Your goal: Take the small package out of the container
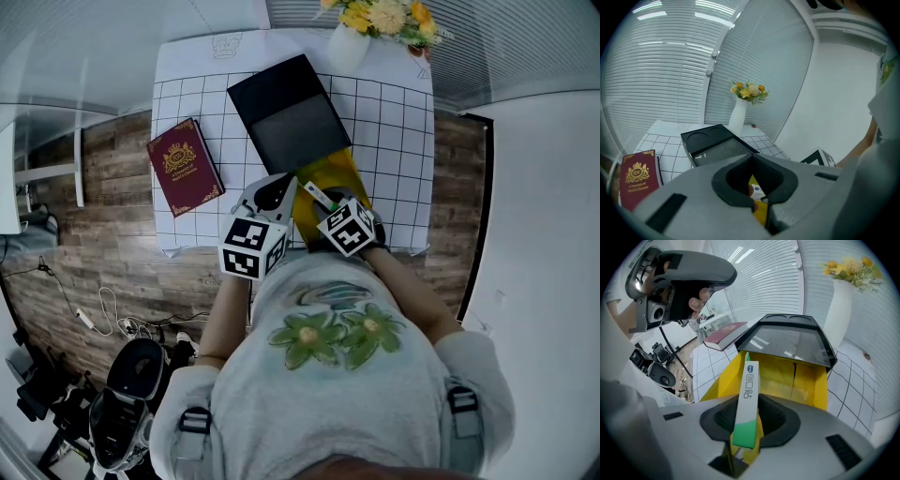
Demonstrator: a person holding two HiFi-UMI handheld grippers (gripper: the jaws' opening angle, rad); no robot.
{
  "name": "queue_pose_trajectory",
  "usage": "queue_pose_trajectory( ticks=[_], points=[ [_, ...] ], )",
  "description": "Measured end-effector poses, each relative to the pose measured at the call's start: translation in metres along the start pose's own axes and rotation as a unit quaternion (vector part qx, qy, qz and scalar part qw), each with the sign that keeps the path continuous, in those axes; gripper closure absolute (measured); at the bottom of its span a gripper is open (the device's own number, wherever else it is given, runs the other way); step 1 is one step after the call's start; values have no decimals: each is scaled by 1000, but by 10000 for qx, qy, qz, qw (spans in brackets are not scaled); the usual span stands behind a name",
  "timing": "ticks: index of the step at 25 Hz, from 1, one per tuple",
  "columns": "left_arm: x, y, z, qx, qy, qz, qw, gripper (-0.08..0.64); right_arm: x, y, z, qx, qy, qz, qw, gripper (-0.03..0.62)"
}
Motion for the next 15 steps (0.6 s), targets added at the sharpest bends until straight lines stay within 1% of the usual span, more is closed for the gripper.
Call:
queue_pose_trajectory(
  ticks=[15],
  points=[
    [0,-1,1,-12,11,43,10000,552,-2,4,2,-78,15,13,10000,497]
  ],
)
Point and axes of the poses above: the fingertips, and each gripper's own axes: y backward along the fingers, x to its left, z out of its top, the point moved 3 cm from there along y, backward along the fingers, and after that the axes turned 8 degrees about -x, right-handed, at the moved point
